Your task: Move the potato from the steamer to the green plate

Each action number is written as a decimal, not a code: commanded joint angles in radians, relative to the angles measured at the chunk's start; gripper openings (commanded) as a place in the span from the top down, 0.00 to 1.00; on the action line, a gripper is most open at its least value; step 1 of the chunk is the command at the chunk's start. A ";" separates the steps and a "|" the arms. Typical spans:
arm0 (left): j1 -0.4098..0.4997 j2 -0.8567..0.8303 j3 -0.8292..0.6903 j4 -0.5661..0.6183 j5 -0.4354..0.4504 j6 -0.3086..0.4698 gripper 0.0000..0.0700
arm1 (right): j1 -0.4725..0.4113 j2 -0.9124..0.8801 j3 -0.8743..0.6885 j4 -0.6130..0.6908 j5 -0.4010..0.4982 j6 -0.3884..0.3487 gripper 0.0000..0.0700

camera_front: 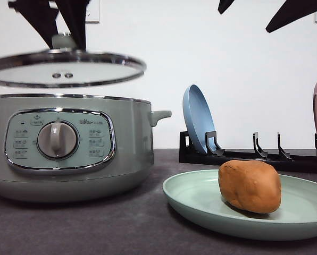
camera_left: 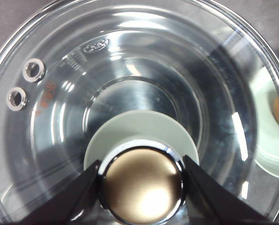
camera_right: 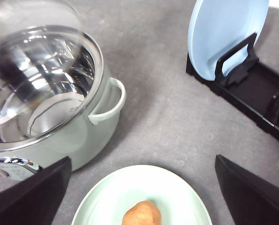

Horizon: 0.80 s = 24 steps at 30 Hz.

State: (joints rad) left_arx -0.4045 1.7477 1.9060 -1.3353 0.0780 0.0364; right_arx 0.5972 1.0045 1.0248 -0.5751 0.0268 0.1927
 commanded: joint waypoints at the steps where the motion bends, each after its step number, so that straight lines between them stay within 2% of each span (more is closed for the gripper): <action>1: -0.010 0.009 0.032 0.023 0.004 0.008 1.00 | 0.007 0.005 0.017 0.001 0.004 -0.011 0.11; 24: -0.016 0.094 0.032 0.019 -0.004 0.016 1.00 | 0.007 0.005 0.017 -0.016 0.003 -0.012 0.11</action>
State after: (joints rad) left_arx -0.4148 1.8172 1.9060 -1.3315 0.0708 0.0399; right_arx 0.5972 1.0027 1.0248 -0.5945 0.0273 0.1871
